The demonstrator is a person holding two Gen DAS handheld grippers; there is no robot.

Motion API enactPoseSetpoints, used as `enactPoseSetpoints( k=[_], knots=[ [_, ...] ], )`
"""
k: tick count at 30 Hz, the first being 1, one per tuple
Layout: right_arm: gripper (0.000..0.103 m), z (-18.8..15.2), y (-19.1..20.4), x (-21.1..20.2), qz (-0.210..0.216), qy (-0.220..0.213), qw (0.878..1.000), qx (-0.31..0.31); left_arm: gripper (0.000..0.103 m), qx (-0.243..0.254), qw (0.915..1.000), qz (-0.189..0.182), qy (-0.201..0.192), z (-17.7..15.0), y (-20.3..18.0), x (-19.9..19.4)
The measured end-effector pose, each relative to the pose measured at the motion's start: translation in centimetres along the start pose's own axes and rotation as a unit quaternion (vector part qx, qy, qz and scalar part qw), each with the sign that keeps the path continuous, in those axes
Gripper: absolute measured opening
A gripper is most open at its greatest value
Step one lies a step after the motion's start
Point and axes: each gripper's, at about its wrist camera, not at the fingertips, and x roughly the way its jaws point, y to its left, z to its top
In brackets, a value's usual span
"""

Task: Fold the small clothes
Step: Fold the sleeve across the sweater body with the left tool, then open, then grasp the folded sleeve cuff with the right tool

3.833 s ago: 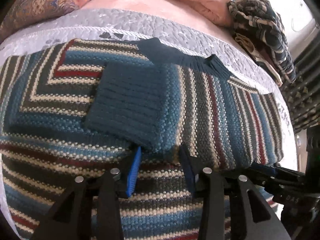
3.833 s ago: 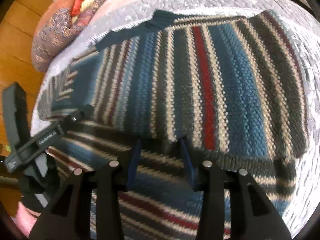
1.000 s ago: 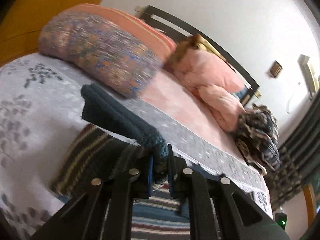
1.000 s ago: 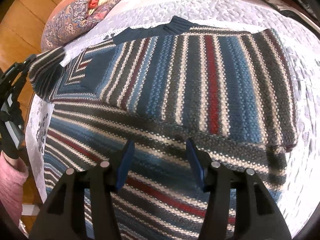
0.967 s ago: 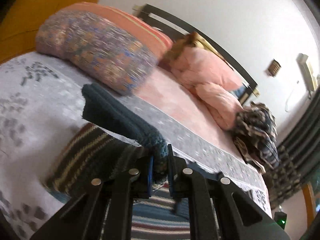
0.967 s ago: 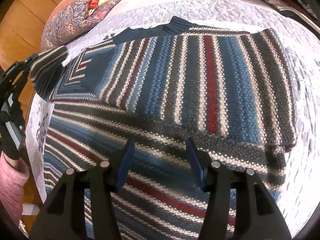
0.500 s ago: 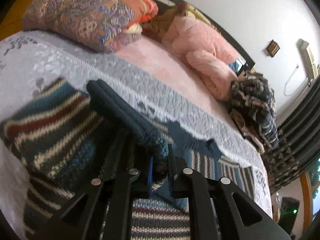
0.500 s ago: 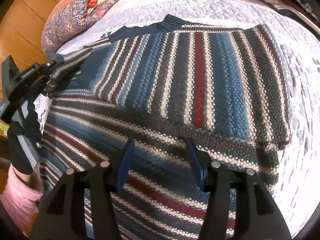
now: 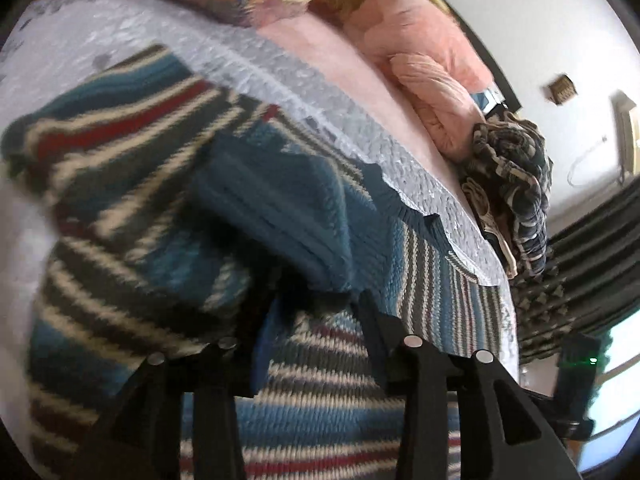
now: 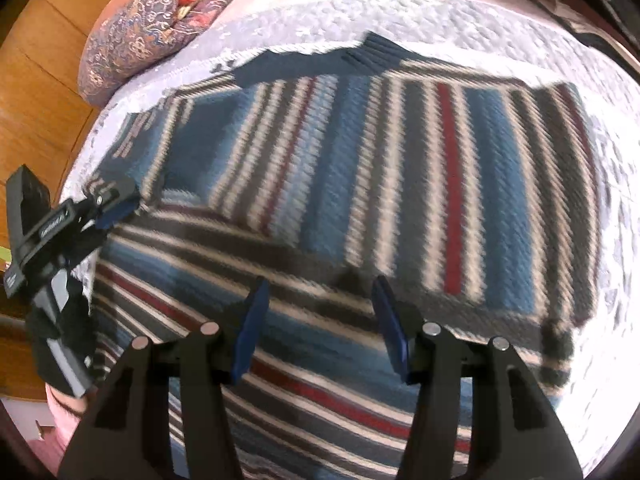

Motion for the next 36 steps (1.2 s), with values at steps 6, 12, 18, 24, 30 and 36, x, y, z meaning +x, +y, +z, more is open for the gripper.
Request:
enactPoseSetpoints(
  k=[6,12,18,24,30,36],
  knots=[
    [0.054,4.2,4.6,1.4,0.049,0.011,0.999,0.007,0.053,-0.011,0.9951,0.062,-0.077,2.7,0.8,-6.1],
    [0.054,7.7,9.5,4.5,0.105,0.03,0.994,0.008,0.055,-0.021,0.9885,0.109,-0.103,4.9,3.2,-7.1],
    [0.055,9.7,12.3,7.5,0.124,0.051,0.991,0.024,0.055,-0.023,0.9878,0.136,-0.071,5.4,5.6,-4.8],
    [0.052,10.8,13.1,10.3,0.14,0.073,0.986,0.047,0.055,-0.053,0.9897,0.122,-0.054,5.3,7.9,-3.6],
    [0.012,11.2,13.8,10.7,0.097,0.061,0.993,0.015,0.055,-0.071,0.9901,0.106,-0.058,5.2,8.3,-4.0],
    [0.01,10.7,13.5,8.3,0.106,0.04,0.994,0.0,0.055,-0.085,0.9887,0.089,-0.085,5.5,7.6,-6.7]
  ],
)
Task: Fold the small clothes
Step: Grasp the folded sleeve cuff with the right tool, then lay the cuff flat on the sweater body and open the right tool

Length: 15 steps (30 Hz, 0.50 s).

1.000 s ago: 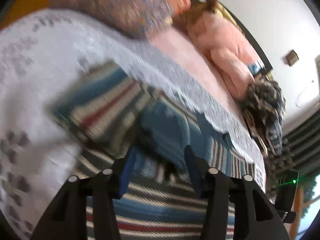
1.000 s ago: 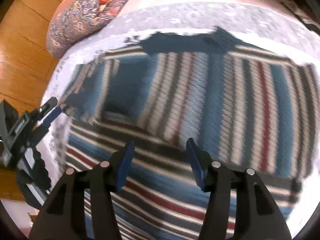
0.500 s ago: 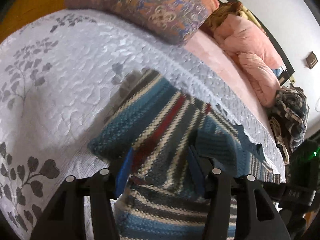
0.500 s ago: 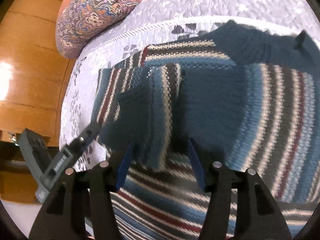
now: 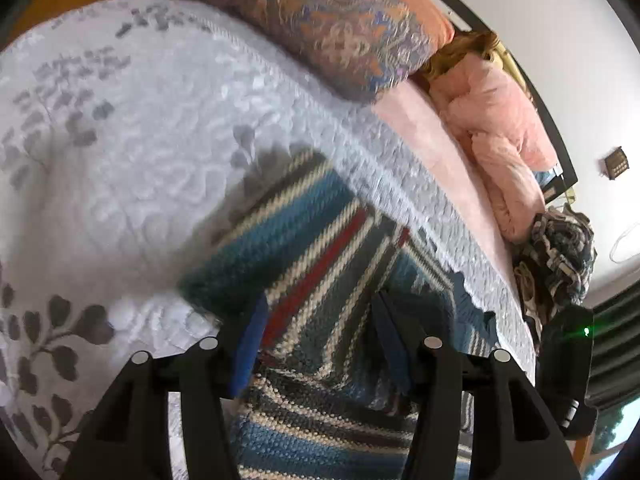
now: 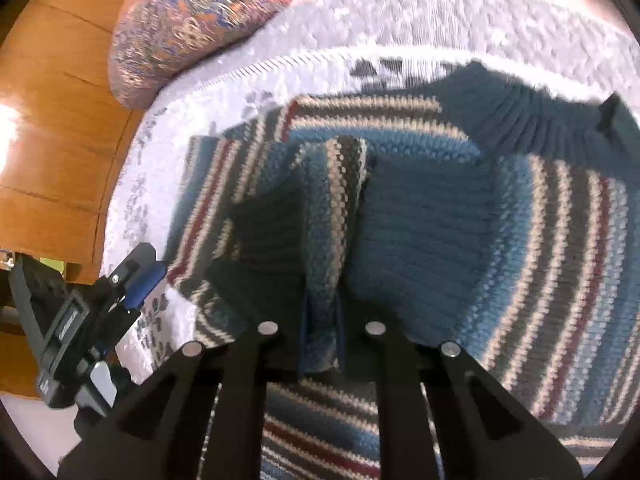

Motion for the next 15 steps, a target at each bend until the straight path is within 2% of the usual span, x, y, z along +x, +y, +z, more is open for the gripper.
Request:
enactPoseSetpoints(
  k=[7,15],
  knots=[
    [0.01,-1.5,-0.9,-6.2,-0.015,-0.04,0.999,-0.023,0.055,0.028,0.9985,0.025,-0.039,0.3,-1.4,-1.8],
    [0.01,-1.9,-5.7,-9.9,-0.034,-0.071,0.997,0.007,0.055,0.083,0.9958,0.036,-0.016,-0.9,-3.5,0.2]
  ],
)
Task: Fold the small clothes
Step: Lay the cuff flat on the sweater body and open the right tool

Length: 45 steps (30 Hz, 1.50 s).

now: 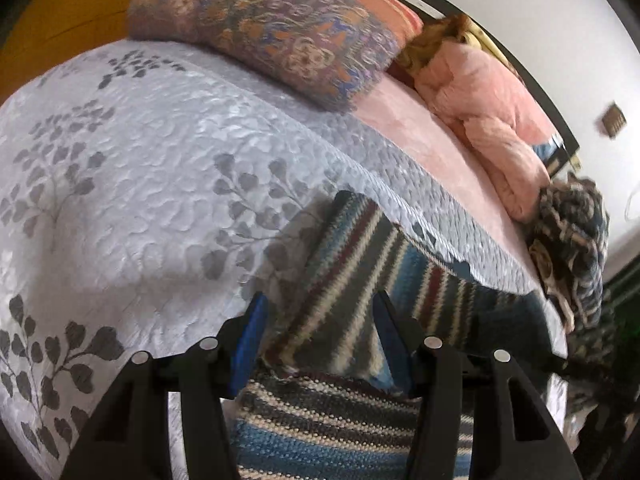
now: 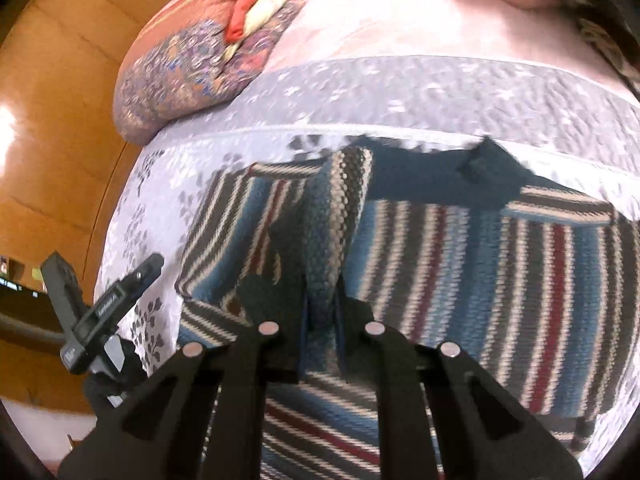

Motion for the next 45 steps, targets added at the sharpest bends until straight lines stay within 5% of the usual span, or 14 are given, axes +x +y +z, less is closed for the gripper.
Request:
enactPoseSetpoints(
  k=[12,20,22,26,30,37,43,45],
  knots=[
    [0.012,-1.3,-6.0,4.7,-0.021,0.034,0.997,0.065,0.055,0.062,0.9971,0.004,0.044,-2.0,-2.3,3.8],
    [0.02,-1.3,-5.0,3.0,-0.046,0.021,0.998,0.042,0.055,0.046,0.998,-0.01,0.044,-1.6,-1.9,3.4],
    [0.026,-1.1,-3.7,1.7,-0.058,0.006,0.998,0.017,0.055,0.039,0.9985,-0.019,0.034,-1.2,-1.9,2.5],
    [0.069,-1.1,-0.5,0.4,-0.072,-0.005,0.996,-0.043,0.055,0.054,0.9976,-0.037,0.022,-1.1,-3.1,1.1],
    [0.07,-1.7,2.8,1.8,-0.09,0.012,0.989,-0.118,0.056,0.076,0.9957,-0.035,0.04,-1.6,-4.1,2.2],
    [0.069,-2.0,3.9,5.9,-0.142,0.049,0.975,-0.163,0.056,0.075,0.9941,-0.026,0.074,-2.4,-3.5,4.3],
    [0.037,-2.1,2.6,7.4,-0.181,0.052,0.969,-0.158,0.059,0.086,0.9933,-0.02,0.075,-2.7,-3.8,4.7],
    [0.015,-1.9,2.1,7.0,-0.182,0.046,0.971,-0.15,0.059,0.089,0.993,-0.018,0.075,-2.8,-3.8,4.8]
  ],
)
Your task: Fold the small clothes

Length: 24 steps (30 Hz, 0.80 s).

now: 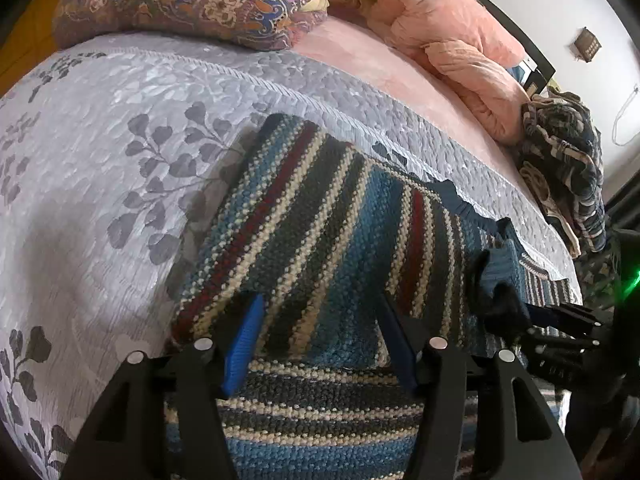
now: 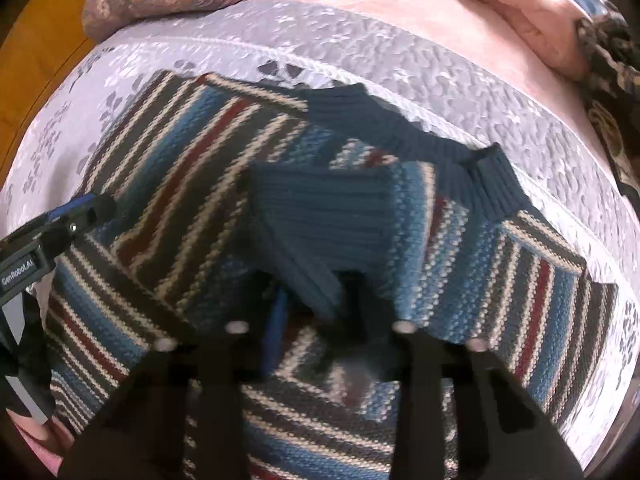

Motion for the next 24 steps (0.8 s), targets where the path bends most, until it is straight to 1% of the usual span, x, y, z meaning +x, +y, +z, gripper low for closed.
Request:
enactPoseSetpoints(
  k=[1,3,5,7,10,12,17,19,20,21,22,24],
  knots=[
    [0.013,-0.1,-0.5,-0.2,0.004,-0.002,1.0,0.009,0.059,0.001,1.0,0.001,0.0,0.0,0.0,0.1],
    [0.008,-0.3,-1.7,-0.8,0.028,-0.008,0.999,0.034,0.059,0.001,1.0,0.001,0.0,0.0,0.0,0.2],
    [0.008,-0.8,-3.4,-1.5,0.057,-0.017,0.995,0.077,0.059,0.003,1.0,0.002,0.0,-0.1,0.0,0.2],
    [0.008,-1.5,-5.4,-2.2,0.098,-0.029,0.986,0.129,0.059,0.004,1.0,0.003,0.0,-0.1,0.0,0.3],
    [0.008,-2.8,-8.0,-2.8,0.137,-0.038,0.97,0.195,0.06,0.006,1.0,0.006,0.0,-0.1,-0.1,0.4],
    [0.008,-3.7,-9.4,-2.8,0.145,-0.038,0.963,0.222,0.06,0.007,1.0,0.006,0.0,-0.1,-0.1,0.4],
    [0.009,-5.8,-11.8,-2.5,0.154,-0.031,0.952,0.264,0.061,0.006,1.0,0.006,0.001,-0.1,-0.1,0.4],
    [0.012,-6.8,-12.7,-2.2,0.165,-0.026,0.947,0.276,0.061,0.007,1.0,0.006,0.001,-0.1,-0.2,0.4],
    [0.015,-7.4,-13.1,-2.2,0.169,-0.024,0.944,0.281,0.061,0.007,1.0,0.006,0.001,-0.1,-0.2,0.5],
    [0.022,-8.0,-13.4,-2.1,0.169,-0.021,0.943,0.286,0.061,0.007,1.0,0.007,0.001,-0.1,-0.2,0.5],
    [0.024,-8.5,-13.6,-2.0,0.166,-0.02,0.943,0.289,0.061,0.008,0.9999,0.007,0.001,-0.1,-0.2,0.5],
    [0.024,-9.7,-14.4,-2.1,0.167,-0.023,0.939,0.3,0.061,0.008,0.9999,0.007,0.001,-0.1,-0.2,0.4]
  ],
)
